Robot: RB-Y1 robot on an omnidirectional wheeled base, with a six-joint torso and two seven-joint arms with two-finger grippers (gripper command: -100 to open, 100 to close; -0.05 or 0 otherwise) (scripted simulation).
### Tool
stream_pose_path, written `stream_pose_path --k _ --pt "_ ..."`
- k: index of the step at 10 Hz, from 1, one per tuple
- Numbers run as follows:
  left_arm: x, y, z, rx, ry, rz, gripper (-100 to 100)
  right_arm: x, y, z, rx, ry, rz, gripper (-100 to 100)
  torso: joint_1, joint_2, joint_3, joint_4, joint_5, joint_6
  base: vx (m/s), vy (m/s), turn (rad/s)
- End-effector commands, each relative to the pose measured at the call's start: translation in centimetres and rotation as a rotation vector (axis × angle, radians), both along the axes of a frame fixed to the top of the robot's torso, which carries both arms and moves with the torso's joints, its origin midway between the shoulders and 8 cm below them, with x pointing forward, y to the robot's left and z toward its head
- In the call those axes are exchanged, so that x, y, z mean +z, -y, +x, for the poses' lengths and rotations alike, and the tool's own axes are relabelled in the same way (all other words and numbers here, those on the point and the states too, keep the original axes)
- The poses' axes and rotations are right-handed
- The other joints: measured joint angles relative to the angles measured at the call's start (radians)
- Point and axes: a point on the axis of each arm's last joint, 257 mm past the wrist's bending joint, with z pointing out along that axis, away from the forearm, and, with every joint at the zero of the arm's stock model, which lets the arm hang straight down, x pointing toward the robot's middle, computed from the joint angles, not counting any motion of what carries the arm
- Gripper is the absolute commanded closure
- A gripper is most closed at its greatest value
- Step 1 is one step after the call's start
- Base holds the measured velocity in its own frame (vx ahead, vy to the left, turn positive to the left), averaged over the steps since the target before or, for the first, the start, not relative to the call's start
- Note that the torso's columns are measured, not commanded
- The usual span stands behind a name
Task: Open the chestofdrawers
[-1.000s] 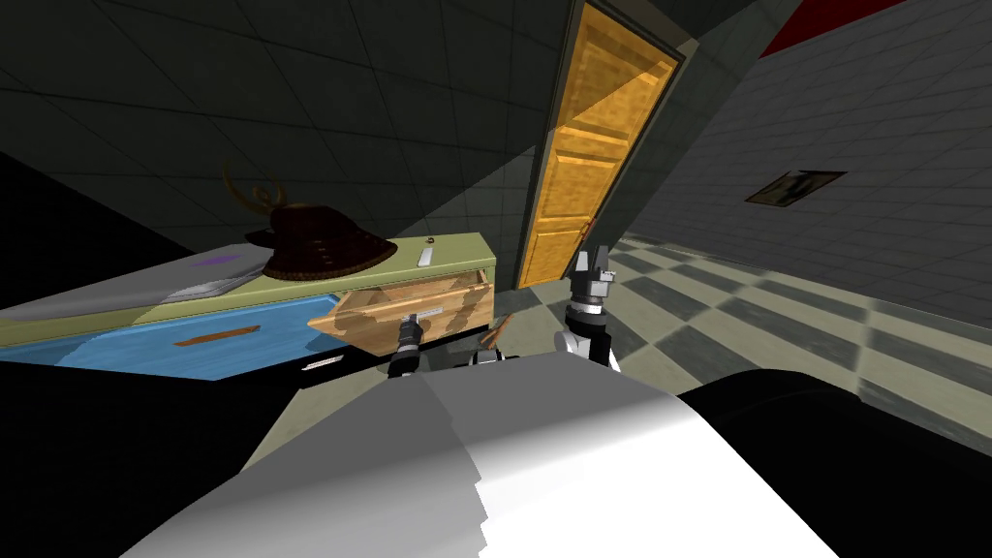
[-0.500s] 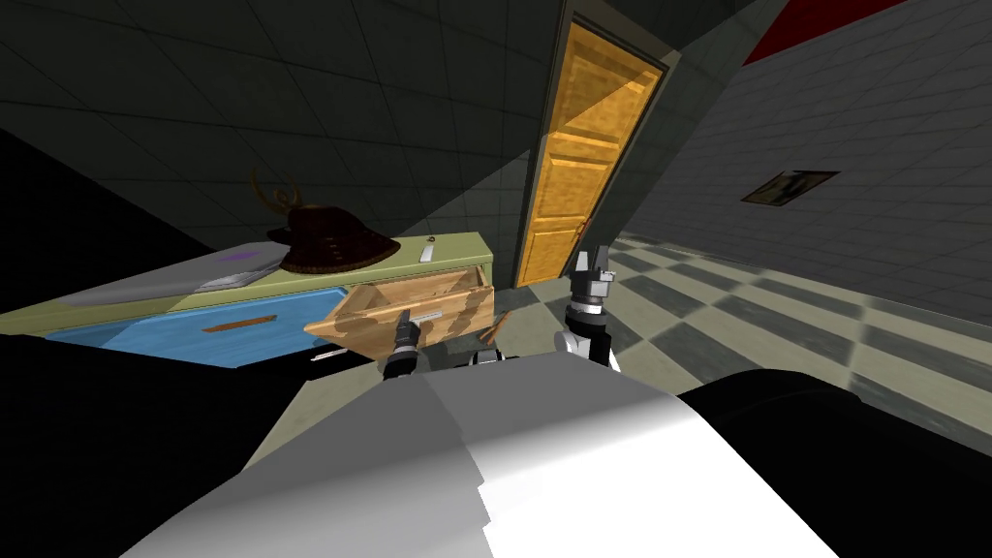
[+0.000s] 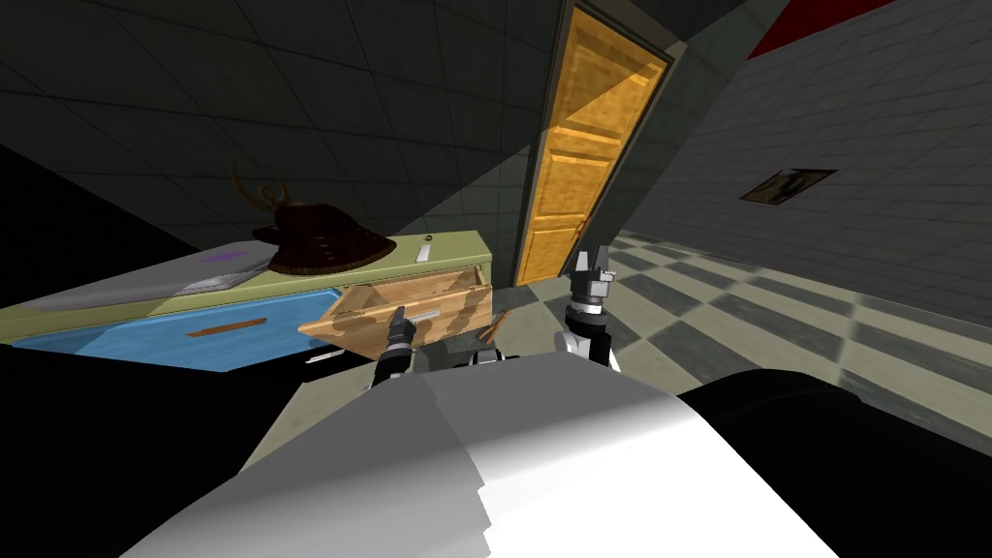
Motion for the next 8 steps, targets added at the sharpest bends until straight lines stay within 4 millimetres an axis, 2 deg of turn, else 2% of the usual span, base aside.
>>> stream_pose_path --k 1,2,3,8 --pt "1.6 -0.3 0.0 0.002 0.005 -0.001 -100 0.0 0.0 0.0 0.000 0.000 0.000 0 -0.001 0.002 0.001 0.002 -0.002 -0.001 -0.007 -0.009 -0.016" --pt "0.6 -0.2 -0.2 0.004 -0.013 -0.005 -100 0.0 0.0 0.0 0.000 0.000 0.000 0 -0.003 0.003 0.001 0.004 -0.003 -0.001 0.000 0.000 0.000" --pt "0.4 -0.3 -0.2 0.005 -0.019 -0.007 0 0.0 0.0 0.0 0.000 0.000 0.000 0 -0.003 0.002 0.001 0.002 -0.002 0.000 0.000 0.000 0.000" --pt "-0.2 -0.3 -0.4 0.008 -0.035 -0.010 0 0.0 0.0 0.0 0.000 0.000 0.000 0 0.001 -0.002 -0.001 -0.001 0.001 0.000 0.000 0.000 0.000"
